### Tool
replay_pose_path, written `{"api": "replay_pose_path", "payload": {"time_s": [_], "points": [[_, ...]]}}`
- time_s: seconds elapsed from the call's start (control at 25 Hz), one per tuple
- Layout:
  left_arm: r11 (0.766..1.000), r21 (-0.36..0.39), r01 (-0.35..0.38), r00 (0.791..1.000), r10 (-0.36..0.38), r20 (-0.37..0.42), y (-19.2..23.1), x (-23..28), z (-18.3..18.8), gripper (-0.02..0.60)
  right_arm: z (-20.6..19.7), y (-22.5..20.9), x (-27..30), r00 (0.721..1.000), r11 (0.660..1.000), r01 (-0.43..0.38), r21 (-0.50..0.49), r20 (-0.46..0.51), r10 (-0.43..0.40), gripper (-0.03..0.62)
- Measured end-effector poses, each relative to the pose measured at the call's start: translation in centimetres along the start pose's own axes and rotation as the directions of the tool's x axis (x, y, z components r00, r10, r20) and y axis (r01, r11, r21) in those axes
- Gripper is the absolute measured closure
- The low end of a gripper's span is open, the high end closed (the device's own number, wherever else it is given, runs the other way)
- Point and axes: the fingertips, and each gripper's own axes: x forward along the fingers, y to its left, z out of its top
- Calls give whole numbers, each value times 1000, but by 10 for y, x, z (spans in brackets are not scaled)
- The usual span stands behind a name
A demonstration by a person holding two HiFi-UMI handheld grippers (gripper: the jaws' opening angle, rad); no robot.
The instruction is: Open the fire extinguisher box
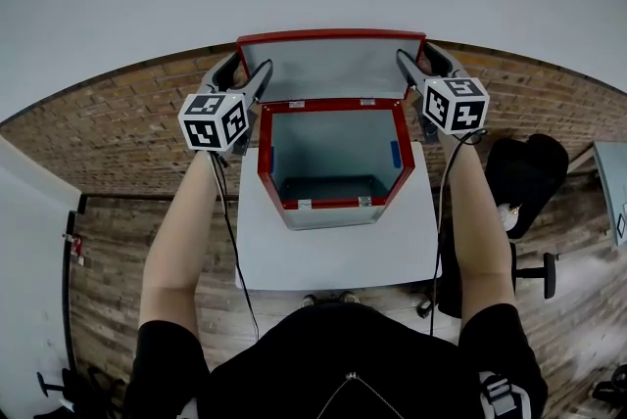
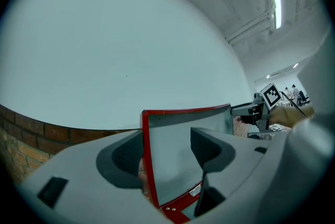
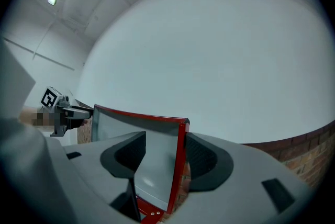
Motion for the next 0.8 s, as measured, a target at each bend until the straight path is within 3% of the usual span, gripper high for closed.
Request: {"api": "replay_pose_path", "payload": {"time_s": [0.8], "points": [[999,43,-12,1000,12,-2,8,14,-4,252,-2,-5,13,1000,1000,-1,-29,-4,0,345]]}}
